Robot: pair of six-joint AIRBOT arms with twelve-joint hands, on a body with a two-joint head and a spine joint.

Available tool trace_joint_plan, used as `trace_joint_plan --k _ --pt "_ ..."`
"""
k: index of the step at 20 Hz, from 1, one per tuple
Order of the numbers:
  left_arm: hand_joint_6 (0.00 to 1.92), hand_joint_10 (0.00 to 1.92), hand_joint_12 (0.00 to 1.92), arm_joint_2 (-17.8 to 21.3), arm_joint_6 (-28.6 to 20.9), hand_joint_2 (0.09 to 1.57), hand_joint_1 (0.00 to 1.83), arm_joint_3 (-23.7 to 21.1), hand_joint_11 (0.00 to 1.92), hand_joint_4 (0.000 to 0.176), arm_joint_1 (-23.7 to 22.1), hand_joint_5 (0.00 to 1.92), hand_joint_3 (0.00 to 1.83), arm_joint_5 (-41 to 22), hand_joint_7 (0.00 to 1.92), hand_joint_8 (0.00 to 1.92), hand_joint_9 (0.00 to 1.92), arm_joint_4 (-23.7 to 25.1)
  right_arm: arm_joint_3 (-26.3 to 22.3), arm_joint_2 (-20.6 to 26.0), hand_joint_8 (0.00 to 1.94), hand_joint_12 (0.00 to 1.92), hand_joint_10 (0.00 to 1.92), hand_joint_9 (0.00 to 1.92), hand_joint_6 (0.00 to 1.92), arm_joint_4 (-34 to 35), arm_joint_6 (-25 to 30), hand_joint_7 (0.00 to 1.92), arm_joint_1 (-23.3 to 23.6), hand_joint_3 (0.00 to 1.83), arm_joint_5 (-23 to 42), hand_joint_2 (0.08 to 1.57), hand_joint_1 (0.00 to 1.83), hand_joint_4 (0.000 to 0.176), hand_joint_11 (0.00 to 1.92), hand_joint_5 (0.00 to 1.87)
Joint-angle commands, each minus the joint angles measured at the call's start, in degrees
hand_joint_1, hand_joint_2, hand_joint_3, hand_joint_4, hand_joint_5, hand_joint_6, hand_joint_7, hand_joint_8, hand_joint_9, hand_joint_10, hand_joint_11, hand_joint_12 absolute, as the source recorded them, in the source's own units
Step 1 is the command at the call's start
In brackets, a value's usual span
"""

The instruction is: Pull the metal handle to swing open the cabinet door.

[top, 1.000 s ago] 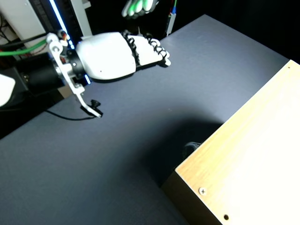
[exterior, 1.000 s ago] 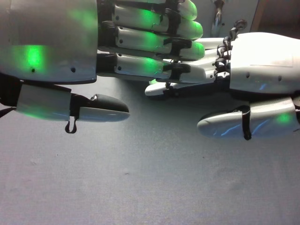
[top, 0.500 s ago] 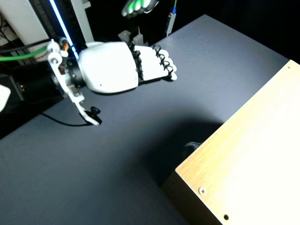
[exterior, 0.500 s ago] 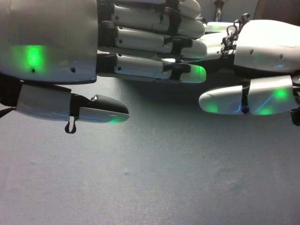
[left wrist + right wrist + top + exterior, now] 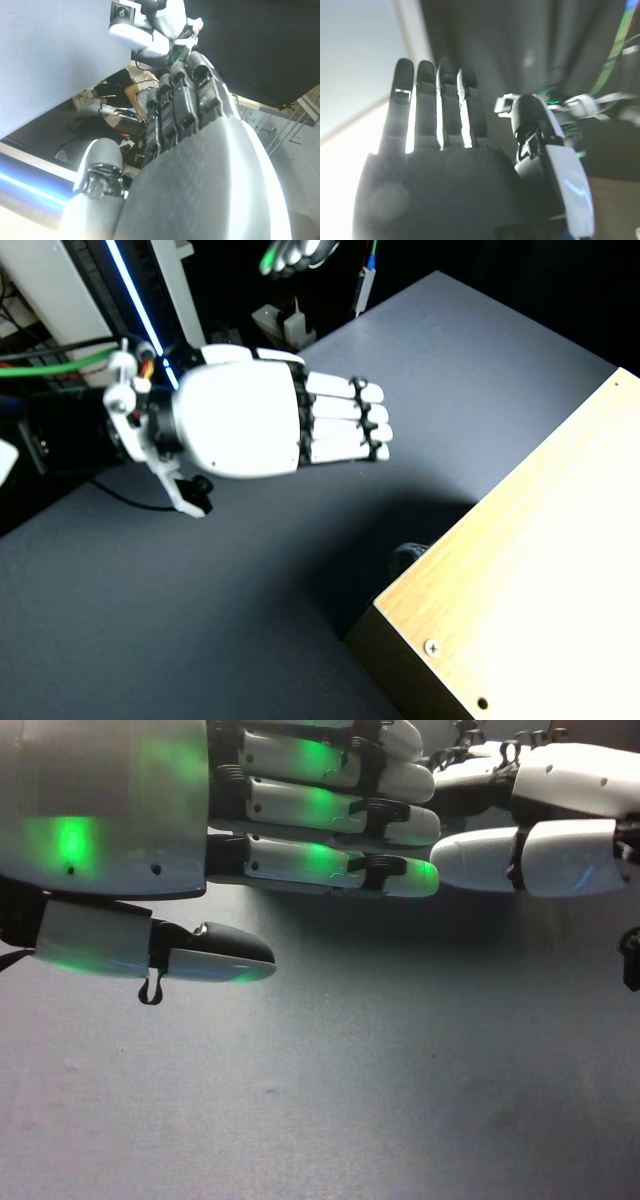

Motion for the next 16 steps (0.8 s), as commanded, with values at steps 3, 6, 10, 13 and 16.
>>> trace_joint_plan --k 3,6,10,13,16 --pt "0.0 0.0 0.57 0.57 0.61 1.57 0.0 -0.1 0.0 0.0 -0.51 0.23 0.04 -1.43 0.23 0.0 0.21 -5.67 0.23 0.23 0.0 0.67 0.0 0.24 0.0 4.48 0.62 0.3 1.14 0.0 4.96 1.55 0.0 0.0 0.0 0.3" --pt "0.0 0.0 0.57 0.57 0.61 1.56 0.0 -0.1 0.0 0.0 -0.51 0.24 0.03 -1.43 0.24 0.0 0.21 -5.67 0.52 0.23 0.0 0.68 0.0 0.24 0.0 8.38 0.82 0.3 1.43 0.0 3.31 1.55 0.0 0.0 0.0 0.3" --pt "0.0 0.0 0.59 0.57 0.61 1.57 0.0 -0.1 0.0 0.0 -0.51 0.23 0.03 -1.43 0.24 0.0 0.22 -5.67 1.27 0.22 0.0 0.75 0.01 0.26 0.01 14.29 0.82 0.32 1.53 0.0 2.59 1.54 0.0 0.0 0.0 0.32" --pt "0.0 0.0 0.63 0.57 0.61 1.57 0.0 -0.1 0.0 0.0 -0.51 0.24 0.04 -1.43 0.25 0.0 0.23 -5.67 1.27 0.23 0.0 0.76 0.0 0.26 0.0 19.17 0.81 0.32 1.53 0.0 1.39 1.52 0.0 0.0 0.0 0.32" --pt "0.0 0.0 0.67 0.57 0.61 1.57 0.0 -0.1 0.0 0.0 -0.51 0.25 0.04 -1.43 0.26 0.0 0.24 -5.67 0.61 0.23 0.0 0.78 0.01 0.27 0.0 20.09 0.81 0.32 1.53 0.0 1.39 1.51 0.0 0.0 0.0 0.32"
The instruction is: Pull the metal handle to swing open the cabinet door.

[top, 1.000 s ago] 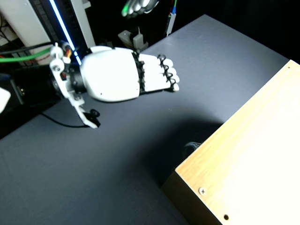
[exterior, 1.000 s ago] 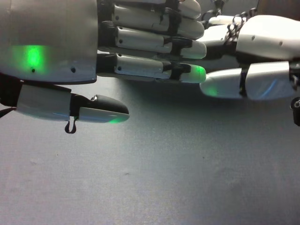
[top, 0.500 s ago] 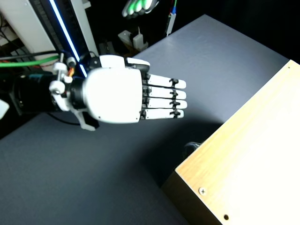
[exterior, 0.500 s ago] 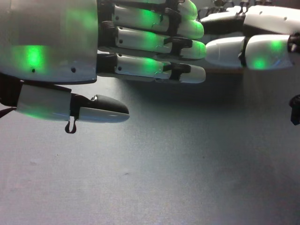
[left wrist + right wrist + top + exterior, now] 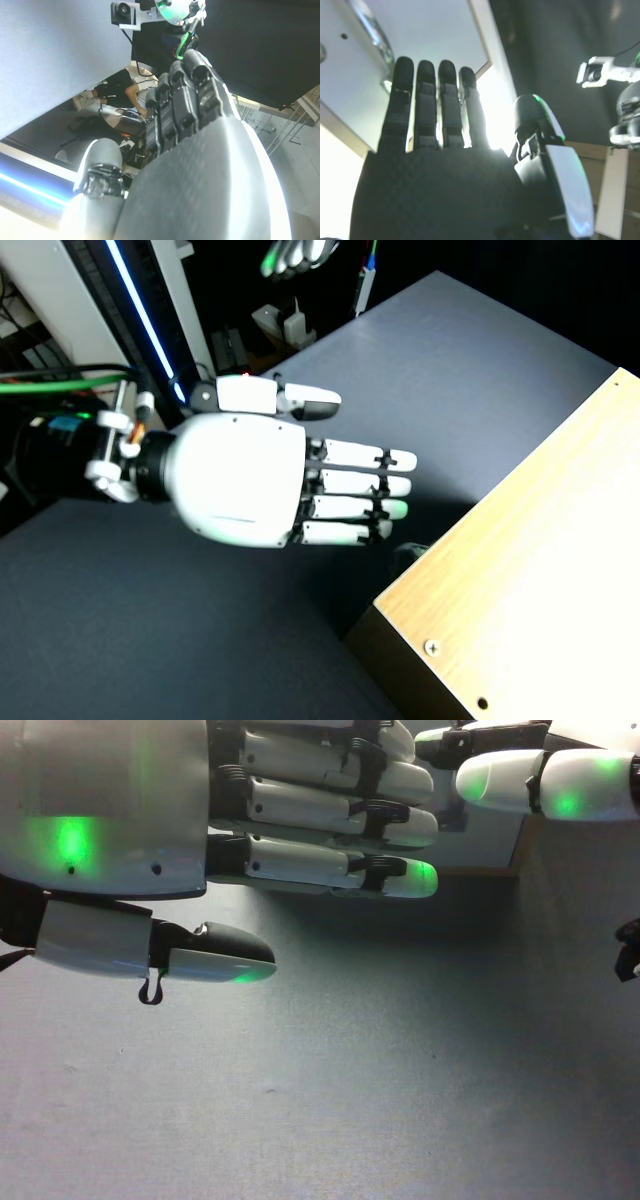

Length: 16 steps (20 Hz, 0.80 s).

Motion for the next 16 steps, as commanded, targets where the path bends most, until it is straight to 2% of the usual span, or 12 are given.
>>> trace_joint_plan --k 1,8,9,11,16 --pt "0.0 0.0 0.67 0.55 0.61 1.57 0.0 -0.12 0.0 0.0 -0.51 0.25 0.04 -1.43 0.26 0.0 0.24 -5.67 -0.41 0.25 0.0 0.78 0.01 0.27 0.0 1.61 0.61 0.32 1.05 0.0 6.53 1.51 0.0 0.0 0.0 0.32" --pt "0.0 0.0 0.62 0.55 0.61 1.57 0.0 -0.12 0.0 0.0 -0.51 0.27 0.05 -1.43 0.28 0.0 0.25 -5.67 -3.13 1.75 0.0 0.75 0.0 0.26 0.0 3.62 0.61 0.32 1.05 0.0 3.04 1.5 0.0 0.0 0.0 0.31" --pt "0.0 0.0 0.62 0.55 0.61 1.57 0.0 -0.12 0.0 0.0 -0.51 0.27 0.05 -1.43 0.27 0.0 0.24 -5.67 -3.32 1.99 0.0 0.75 0.0 0.26 0.0 5.24 0.61 0.32 1.09 0.0 2.07 1.5 0.0 0.0 0.0 0.31" --pt "0.0 0.0 0.61 0.55 0.61 1.57 0.0 -0.12 0.0 0.0 -0.51 0.27 0.05 -1.43 0.28 0.0 0.24 -5.67 -3.67 2.17 0.0 0.75 0.0 0.26 0.0 13.53 0.6 0.32 1.22 0.0 0.37 1.49 0.0 0.0 0.0 0.32" --pt "0.0 0.0 0.6 0.55 0.61 1.57 0.0 -0.12 0.0 0.0 -0.51 0.26 0.04 -1.43 0.28 0.0 0.24 -5.67 -4.2 3.16 0.0 0.75 0.0 0.26 0.0 15.14 0.61 0.32 1.23 0.0 -2.71 1.49 0.0 0.0 0.0 0.32"
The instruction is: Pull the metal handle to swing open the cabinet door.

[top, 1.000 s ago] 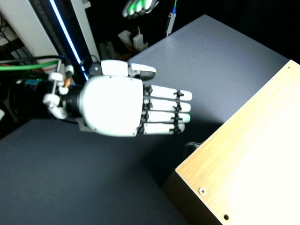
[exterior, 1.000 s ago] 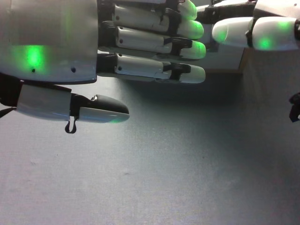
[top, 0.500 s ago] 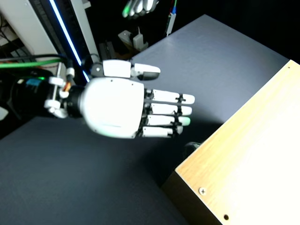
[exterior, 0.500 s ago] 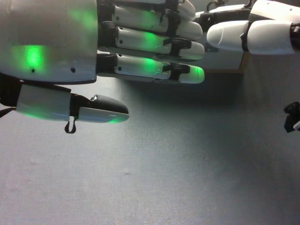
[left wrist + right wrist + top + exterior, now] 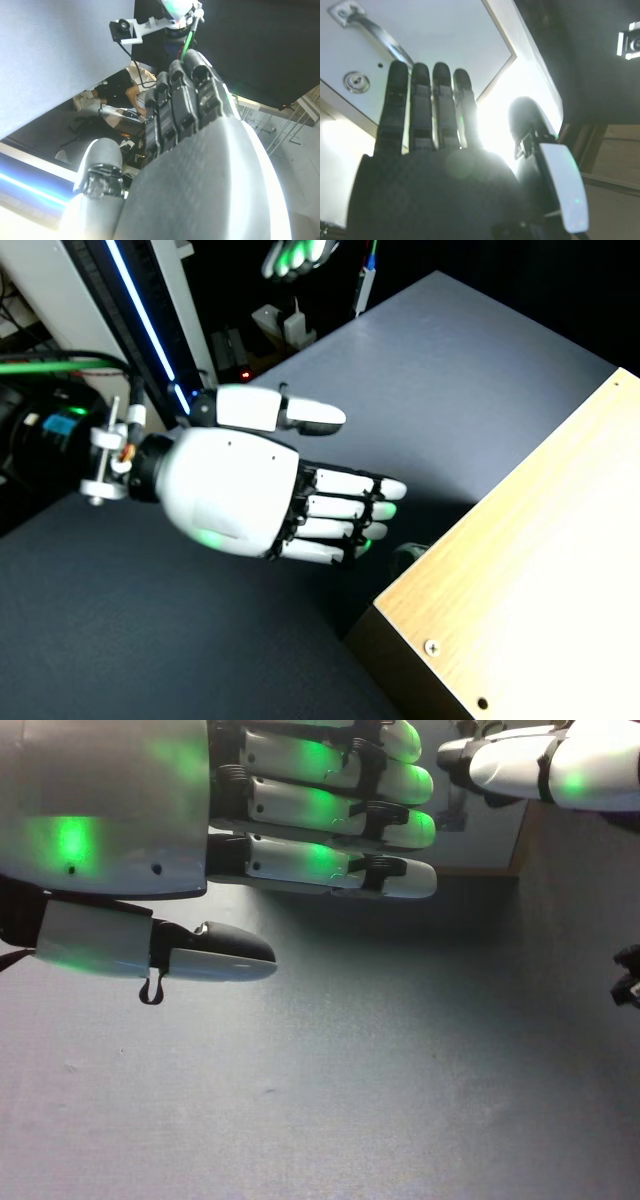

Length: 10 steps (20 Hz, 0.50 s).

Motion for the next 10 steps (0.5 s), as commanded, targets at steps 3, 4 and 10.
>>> trace_joint_plan --k 3,4,10 --pt "0.0 0.0 0.62 0.55 0.61 1.57 0.0 -0.12 0.0 0.0 -0.51 0.26 0.04 -1.43 0.27 0.0 0.24 -5.65 -0.17 1.12 0.0 0.75 0.0 0.26 0.0 3.92 1.09 0.32 0.88 0.0 3.84 1.49 0.0 0.0 0.0 0.32" --pt "0.0 0.0 0.62 0.55 0.61 1.57 0.0 -0.12 0.0 0.0 -0.51 0.27 0.04 -1.43 0.28 0.0 0.25 -5.65 -0.19 1.37 0.0 0.75 0.0 0.26 0.0 4.6 1.09 0.32 0.88 0.0 3.56 1.49 0.0 0.0 0.0 0.33" --pt "0.0 0.0 0.63 0.55 0.61 1.57 0.0 -0.12 0.0 0.0 -0.51 0.27 0.04 -1.43 0.28 0.0 0.25 -5.65 0.09 1.73 0.0 0.75 0.0 0.26 0.01 8.14 1.68 0.33 0.87 0.0 1.05 1.49 0.0 0.0 0.0 0.33"
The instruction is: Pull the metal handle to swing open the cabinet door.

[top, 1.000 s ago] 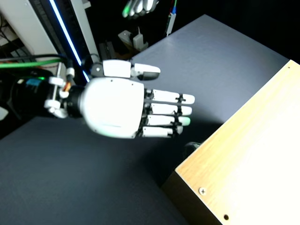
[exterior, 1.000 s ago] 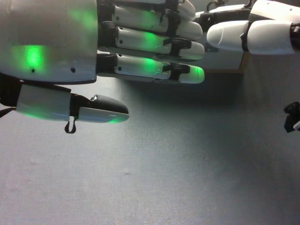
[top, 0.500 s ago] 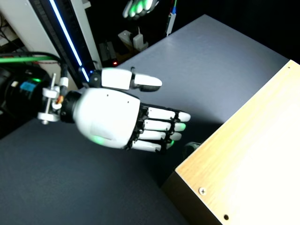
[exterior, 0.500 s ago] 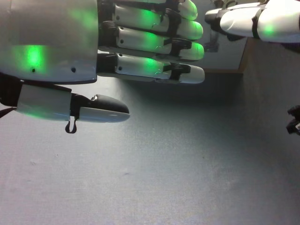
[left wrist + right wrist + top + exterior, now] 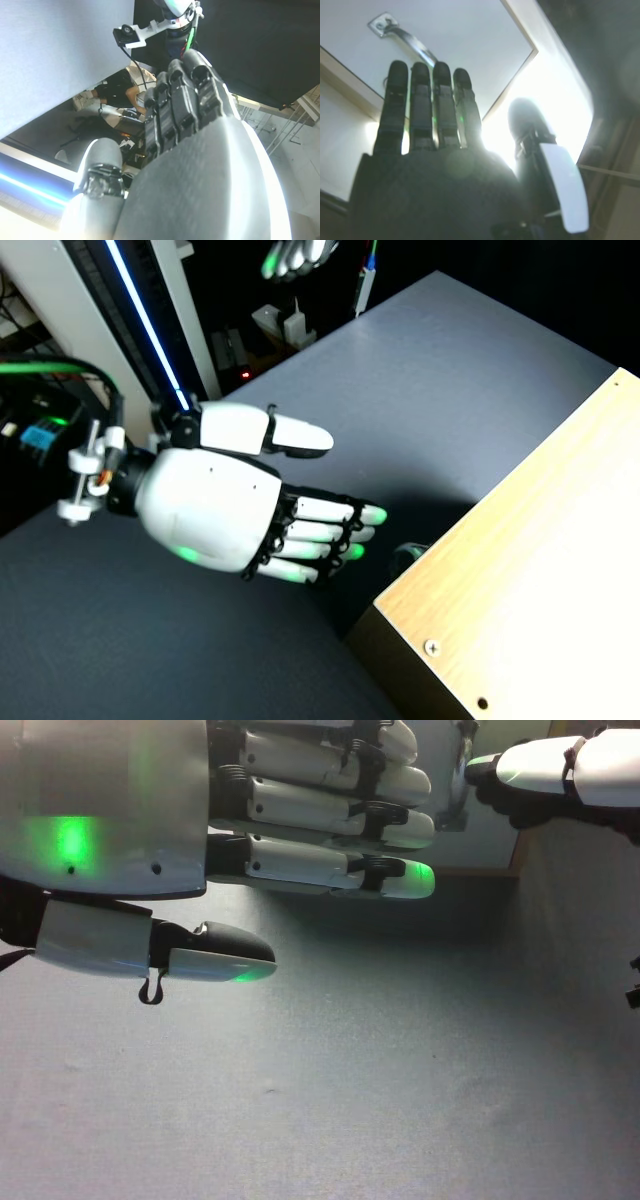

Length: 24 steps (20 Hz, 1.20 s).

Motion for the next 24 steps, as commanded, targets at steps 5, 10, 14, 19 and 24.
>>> trace_joint_plan --k 5,10,14,19,24 --pt "0.0 0.0 0.65 0.55 0.61 1.57 0.0 -0.12 0.0 0.0 -0.51 0.27 0.05 -1.45 0.28 0.0 0.26 -5.63 0.58 1.48 0.0 0.77 0.0 0.26 0.0 3.0 1.39 0.33 0.83 0.0 1.98 1.49 0.0 0.0 0.0 0.34" --pt "0.0 0.0 0.66 0.55 0.61 1.57 0.0 -0.12 0.0 0.0 -0.51 0.28 0.05 -1.45 0.28 0.0 0.26 -5.63 2.67 1.37 0.0 0.75 0.0 0.26 0.0 7.77 1.39 0.32 0.81 0.0 0.43 1.49 0.0 0.0 0.0 0.33" --pt "0.0 0.0 0.72 0.55 0.61 1.57 0.0 -0.12 0.0 0.0 -0.51 0.28 0.05 -1.45 0.29 0.0 0.27 -5.63 3.29 1.03 0.0 0.76 0.0 0.26 0.0 10.24 1.39 0.33 0.83 0.0 0.43 1.49 0.0 0.0 0.0 0.34" --pt "0.0 0.0 0.71 0.55 0.61 1.57 0.0 -0.12 0.0 0.0 -0.51 0.28 0.05 -1.45 0.29 0.0 0.28 -5.62 4.04 1.03 0.01 0.77 0.01 0.27 0.01 10.95 1.39 0.33 0.83 0.0 0.43 1.49 0.0 0.0 0.0 0.34" --pt "0.0 0.0 0.72 0.55 0.61 1.57 0.0 -0.12 0.0 0.0 -0.51 0.26 0.05 -1.45 0.28 0.0 0.27 -5.62 5.7 -0.68 0.01 0.82 0.01 0.29 0.01 10.96 1.39 0.35 0.83 0.0 0.43 1.49 0.0 0.0 0.0 0.35"
